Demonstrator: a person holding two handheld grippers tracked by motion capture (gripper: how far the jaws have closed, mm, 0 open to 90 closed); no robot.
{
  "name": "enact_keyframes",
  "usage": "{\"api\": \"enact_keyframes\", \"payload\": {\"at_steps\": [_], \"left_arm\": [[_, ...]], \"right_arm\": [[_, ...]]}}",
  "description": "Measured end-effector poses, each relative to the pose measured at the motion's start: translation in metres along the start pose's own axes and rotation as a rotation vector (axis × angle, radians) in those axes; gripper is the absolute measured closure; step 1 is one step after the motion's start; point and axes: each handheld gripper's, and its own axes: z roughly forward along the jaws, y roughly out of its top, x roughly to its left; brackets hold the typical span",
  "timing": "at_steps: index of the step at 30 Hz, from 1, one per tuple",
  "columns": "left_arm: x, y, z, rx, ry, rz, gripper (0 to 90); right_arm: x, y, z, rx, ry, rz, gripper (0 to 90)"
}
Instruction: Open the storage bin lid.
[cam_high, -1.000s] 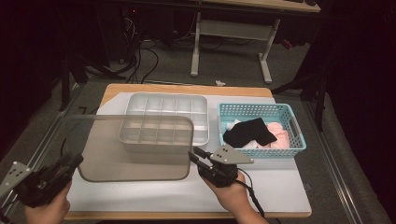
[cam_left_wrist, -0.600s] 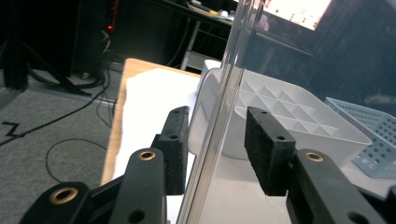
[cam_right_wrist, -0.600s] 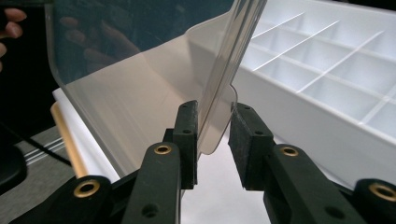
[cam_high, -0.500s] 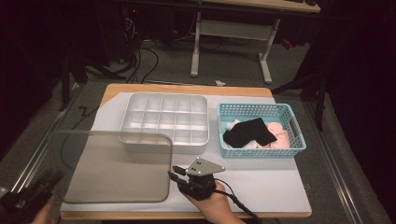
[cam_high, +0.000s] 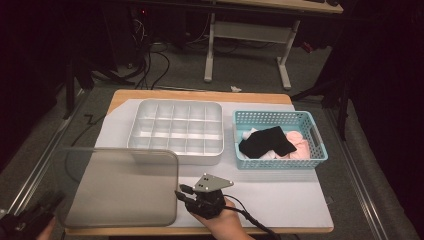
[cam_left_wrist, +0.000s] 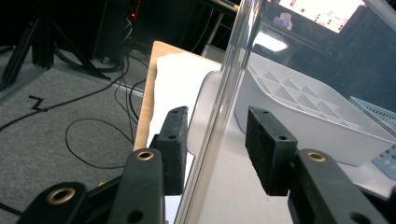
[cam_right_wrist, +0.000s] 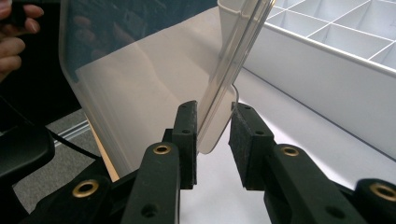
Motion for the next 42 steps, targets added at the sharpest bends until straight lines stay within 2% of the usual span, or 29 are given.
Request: {"api": "enact_keyframes", "payload": {"at_steps": [6,13,18,24,26,30,35,37,38,41,42], "left_arm": [[0.004,-0.002,0.003,0.023,0.009,-0.003,59.4],[0.010,-0.003,0.018,0.065,0.027,-0.010,59.3],[0.013,-0.007,0.018,0.092,0.036,-0.023,59.2],[0.020,-0.011,0.018,0.138,0.065,-0.021,58.8],[0.025,-0.012,0.022,0.167,0.081,-0.028,58.5],[0.029,-0.011,0.027,0.190,0.091,-0.024,57.9],[0.027,-0.010,0.029,0.177,0.117,0.001,58.1],[0.025,-0.011,0.030,0.172,0.133,0.011,56.5],[0.024,-0.012,0.033,0.173,0.152,0.022,55.4],[0.023,-0.012,0.034,0.154,0.138,0.019,56.4],[0.019,-0.011,0.036,0.161,0.144,0.048,57.1]], "right_arm": [[-0.001,0.001,0.004,0.005,-0.001,0.000,70.6],[-0.010,0.001,0.017,0.023,-0.005,0.028,67.1],[-0.010,0.000,0.020,0.038,-0.001,0.035,65.7],[-0.009,-0.007,0.030,0.082,0.025,0.033,63.6],[-0.009,-0.009,0.035,0.094,0.029,0.043,62.6],[-0.008,-0.011,0.040,0.116,0.035,0.044,61.0],[-0.008,-0.014,0.047,0.139,0.043,0.044,57.2],[-0.009,-0.016,0.049,0.145,0.034,0.050,54.5],[-0.010,-0.016,0.049,0.127,0.003,0.029,54.2],[-0.011,-0.014,0.048,0.121,0.003,0.032,54.8],[-0.012,-0.014,0.048,0.124,0.002,0.030,55.5]]}}
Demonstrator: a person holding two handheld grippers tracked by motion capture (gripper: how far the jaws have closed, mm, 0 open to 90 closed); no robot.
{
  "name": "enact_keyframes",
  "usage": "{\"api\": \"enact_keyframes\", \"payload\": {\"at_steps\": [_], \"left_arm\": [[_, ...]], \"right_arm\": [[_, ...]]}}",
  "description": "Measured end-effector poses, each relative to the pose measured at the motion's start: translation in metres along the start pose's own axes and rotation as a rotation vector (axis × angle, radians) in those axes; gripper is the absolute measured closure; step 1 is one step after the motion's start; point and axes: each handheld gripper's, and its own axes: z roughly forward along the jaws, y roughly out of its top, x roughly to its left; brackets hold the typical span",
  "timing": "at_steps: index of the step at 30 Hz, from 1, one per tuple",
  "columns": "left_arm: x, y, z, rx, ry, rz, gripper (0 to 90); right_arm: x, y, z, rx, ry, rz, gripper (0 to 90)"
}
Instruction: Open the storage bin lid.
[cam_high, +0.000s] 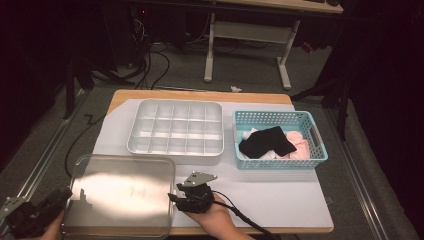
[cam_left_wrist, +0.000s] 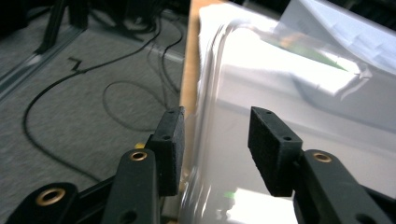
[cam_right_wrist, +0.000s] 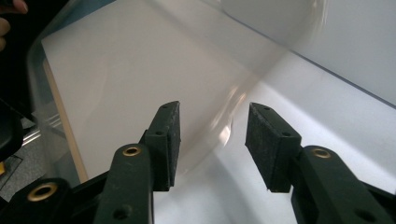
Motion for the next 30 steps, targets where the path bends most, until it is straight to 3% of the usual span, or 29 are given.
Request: {"api": "enact_keyframes", "payload": {"at_steps": [6,9,13,17,20,24,25,28,30], "left_arm": [[-0.007,0.001,0.000,-0.006,-0.013,0.026,57.3],[-0.006,-0.006,-0.005,0.003,0.019,0.059,56.1],[-0.002,-0.013,-0.011,0.004,0.026,0.050,55.4],[-0.001,-0.021,-0.014,0.023,0.031,0.065,56.8],[-0.006,-0.021,-0.015,0.008,0.018,0.083,57.6],[-0.024,-0.018,-0.015,-0.022,0.022,0.156,57.4],[-0.036,-0.016,-0.014,-0.041,0.017,0.189,54.3],[-0.049,-0.014,-0.014,-0.053,0.002,0.219,53.0],[-0.072,-0.012,-0.013,-0.073,-0.021,0.262,50.8]], "right_arm": [[0.001,-0.003,0.000,0.011,0.006,-0.011,56.5],[-0.001,-0.006,-0.002,0.013,0.011,0.003,57.1],[-0.003,-0.010,-0.003,0.023,0.014,0.006,57.9],[0.001,-0.018,-0.008,0.035,0.010,-0.024,58.9],[0.003,-0.022,-0.012,0.036,0.008,-0.032,59.6],[-0.001,-0.027,-0.024,0.016,-0.024,-0.036,60.9],[-0.005,-0.031,-0.030,0.007,-0.046,-0.037,61.7],[-0.010,-0.035,-0.037,-0.002,-0.075,-0.048,62.6],[-0.020,-0.041,-0.048,-0.014,-0.120,-0.052,64.8]]}}
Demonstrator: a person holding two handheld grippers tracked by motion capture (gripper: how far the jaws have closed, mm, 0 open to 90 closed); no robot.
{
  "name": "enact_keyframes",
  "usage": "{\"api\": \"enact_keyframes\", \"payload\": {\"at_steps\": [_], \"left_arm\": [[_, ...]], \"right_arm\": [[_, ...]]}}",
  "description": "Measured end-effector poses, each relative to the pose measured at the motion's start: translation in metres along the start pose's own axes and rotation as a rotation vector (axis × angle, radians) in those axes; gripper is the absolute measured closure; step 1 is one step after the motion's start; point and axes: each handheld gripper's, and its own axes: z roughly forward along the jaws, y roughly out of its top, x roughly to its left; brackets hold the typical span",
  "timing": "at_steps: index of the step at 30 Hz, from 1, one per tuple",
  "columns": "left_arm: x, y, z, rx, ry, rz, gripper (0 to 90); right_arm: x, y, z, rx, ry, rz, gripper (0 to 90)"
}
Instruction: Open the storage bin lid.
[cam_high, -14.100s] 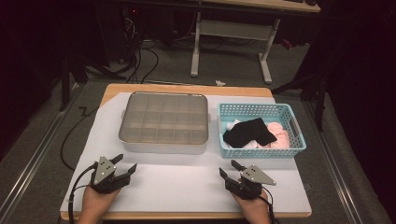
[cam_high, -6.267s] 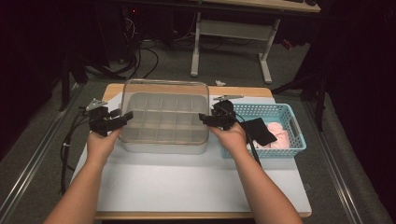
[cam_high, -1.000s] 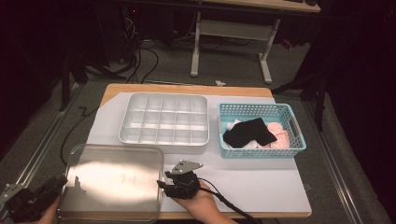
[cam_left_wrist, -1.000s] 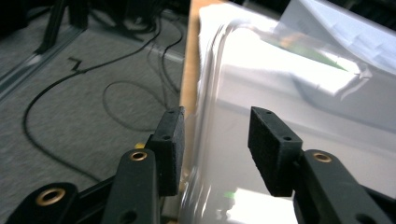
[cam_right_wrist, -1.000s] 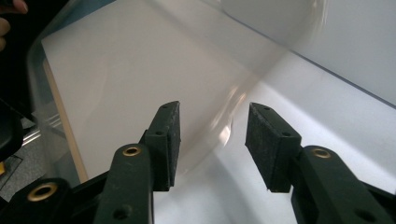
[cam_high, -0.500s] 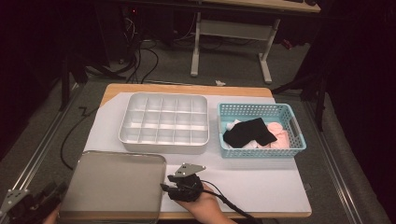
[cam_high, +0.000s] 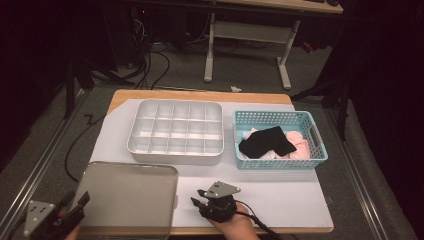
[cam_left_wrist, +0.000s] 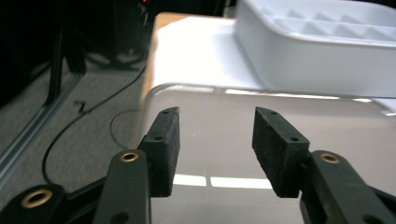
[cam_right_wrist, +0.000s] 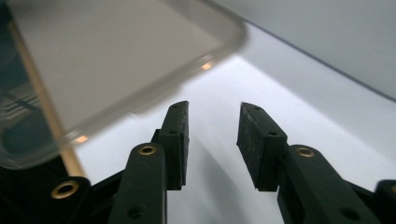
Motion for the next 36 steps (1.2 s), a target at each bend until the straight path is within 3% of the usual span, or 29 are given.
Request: {"api": "enact_keyframes", "payload": {"at_steps": [1,2,3,4,7,8,9,10,11,12,14,17,21,27,32,35,36], "left_arm": [[0.000,0.000,0.000,0.000,0.000,0.000,50.6],[-0.007,0.003,0.001,-0.008,-0.012,0.014,50.6],[-0.023,0.008,0.005,-0.016,-0.036,0.049,49.3],[-0.023,0.008,0.005,-0.016,-0.036,0.049,49.1],[-0.052,0.020,0.021,-0.010,-0.087,0.096,46.8],[-0.052,0.020,0.021,-0.010,-0.087,0.096,46.0],[-0.065,0.026,0.030,-0.008,-0.104,0.121,45.8],[-0.065,0.026,0.030,-0.008,-0.104,0.121,45.0],[-0.071,0.029,0.034,-0.008,-0.112,0.134,43.7],[-0.078,0.032,0.038,-0.010,-0.121,0.141,43.7],[-0.095,0.039,0.049,0.000,-0.173,0.173,39.2],[-0.104,0.042,0.058,0.008,-0.199,0.203,37.2],[-0.106,0.038,0.072,0.031,-0.224,0.219,36.1],[-0.091,0.023,0.080,0.111,-0.235,0.233,35.6],[-0.083,0.021,0.076,0.105,-0.256,0.217,36.6],[-0.082,0.019,0.074,0.101,-0.264,0.207,35.7],[-0.082,0.019,0.074,0.101,-0.264,0.207,35.5]], "right_arm": [[0.000,0.000,0.000,0.000,0.000,0.000,64.8],[-0.004,-0.002,-0.004,-0.006,-0.016,0.000,65.4],[-0.012,-0.005,-0.012,-0.023,-0.046,-0.006,66.2],[-0.012,-0.005,-0.012,-0.023,-0.046,-0.006,66.2],[-0.029,-0.012,-0.028,-0.060,-0.095,-0.004,67.9],[-0.029,-0.012,-0.028,-0.060,-0.095,-0.004,67.9],[-0.038,-0.016,-0.035,-0.082,-0.110,0.011,67.8],[-0.038,-0.016,-0.035,-0.082,-0.110,0.011,67.8],[-0.047,-0.020,-0.043,-0.105,-0.133,0.019,67.7],[-0.047,-0.020,-0.043,-0.105,-0.133,0.019,67.7],[-0.061,-0.027,-0.052,-0.120,-0.148,0.047,67.6],[-0.069,-0.033,-0.060,-0.133,-0.170,0.061,66.1],[-0.080,-0.038,-0.075,-0.162,-0.220,0.089,64.4],[-0.096,-0.033,-0.102,-0.190,-0.308,0.122,61.2],[-0.114,-0.016,-0.115,-0.199,-0.366,0.169,56.3],[-0.132,0.003,-0.116,-0.213,-0.419,0.178,53.4],[-0.132,0.003,-0.116,-0.213,-0.419,0.178,53.4]]}}
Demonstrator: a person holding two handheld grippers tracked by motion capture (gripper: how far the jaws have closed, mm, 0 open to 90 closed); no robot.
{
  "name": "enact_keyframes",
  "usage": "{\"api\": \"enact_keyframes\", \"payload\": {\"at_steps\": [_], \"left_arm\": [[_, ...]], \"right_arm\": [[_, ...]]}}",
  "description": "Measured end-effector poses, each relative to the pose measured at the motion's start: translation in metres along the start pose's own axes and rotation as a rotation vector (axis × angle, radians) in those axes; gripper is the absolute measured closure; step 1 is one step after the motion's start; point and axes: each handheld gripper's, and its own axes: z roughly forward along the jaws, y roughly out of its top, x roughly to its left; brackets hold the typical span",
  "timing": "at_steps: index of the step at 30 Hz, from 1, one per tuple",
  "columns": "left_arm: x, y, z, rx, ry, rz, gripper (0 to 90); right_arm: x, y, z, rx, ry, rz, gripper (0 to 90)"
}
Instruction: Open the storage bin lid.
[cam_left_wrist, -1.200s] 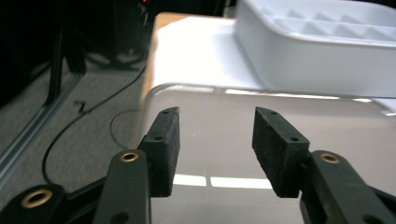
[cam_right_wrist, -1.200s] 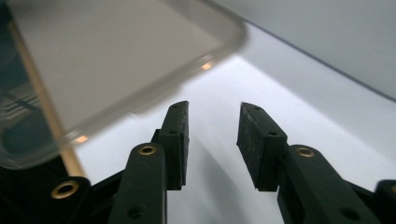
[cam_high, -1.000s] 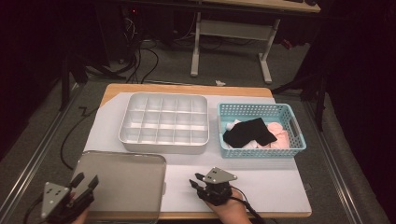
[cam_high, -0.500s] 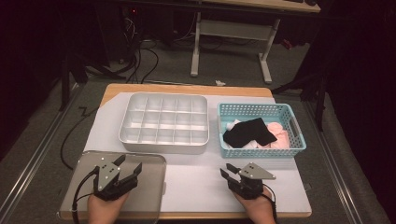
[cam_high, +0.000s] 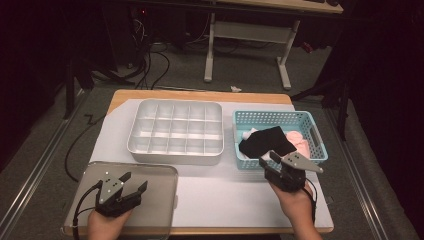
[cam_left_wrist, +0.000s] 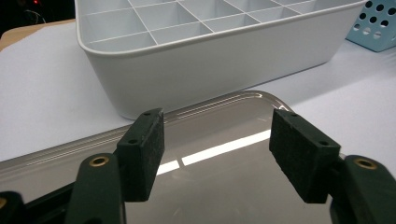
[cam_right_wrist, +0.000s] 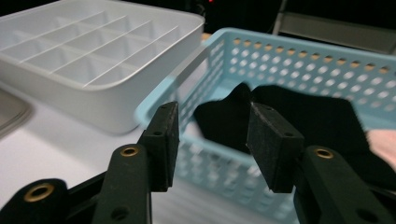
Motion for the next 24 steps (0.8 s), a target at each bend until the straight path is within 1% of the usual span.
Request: {"api": "enact_keyframes", "payload": {"at_steps": [2,4,5,7,9,12,13,14,16,19,20,22,23,24], "left_arm": [[0.000,-0.001,-0.001,-0.002,-0.003,-0.004,35.4],[0.001,-0.001,-0.003,-0.009,-0.003,-0.008,35.6],[0.001,-0.001,-0.003,-0.016,-0.002,-0.014,35.6],[0.001,-0.001,-0.004,-0.021,-0.003,-0.016,35.8],[0.001,-0.001,-0.003,-0.023,-0.003,-0.017,35.7],[0.001,-0.002,-0.002,-0.015,-0.013,-0.018,35.7],[0.001,-0.002,-0.002,-0.013,-0.014,-0.018,35.7],[0.001,-0.002,-0.002,-0.013,-0.014,-0.018,35.7],[0.002,-0.002,-0.002,-0.015,-0.015,-0.022,35.7],[0.002,-0.002,-0.003,-0.018,-0.013,-0.024,35.8],[0.003,-0.003,-0.003,-0.020,-0.014,-0.027,35.9],[0.003,-0.003,-0.003,-0.016,-0.015,-0.028,36.1],[0.003,-0.003,-0.003,-0.017,-0.015,-0.027,36.1],[0.003,-0.003,-0.003,-0.018,-0.015,-0.028,36.1]], "right_arm": [[-0.008,0.008,0.008,0.006,-0.008,0.006,53.4],[-0.016,0.015,0.017,0.025,-0.023,0.014,52.9],[-0.019,0.018,0.022,0.035,-0.022,0.020,52.9],[-0.026,0.023,0.032,0.067,-0.020,0.029,52.4],[-0.031,0.028,0.043,0.111,-0.019,0.034,51.1],[-0.035,0.032,0.059,0.167,-0.025,0.030,50.0],[-0.037,0.035,0.069,0.217,-0.031,0.038,49.0],[-0.037,0.035,0.069,0.217,-0.031,0.038,49.0],[-0.038,0.037,0.079,0.265,-0.037,0.040,48.4],[-0.038,0.038,0.091,0.333,-0.034,0.046,47.6],[-0.037,0.038,0.095,0.353,-0.039,0.040,47.5],[-0.036,0.037,0.103,0.385,-0.041,0.062,47.8],[-0.036,0.037,0.103,0.385,-0.041,0.062,47.8],[-0.037,0.036,0.106,0.404,-0.049,0.064,48.1]]}}
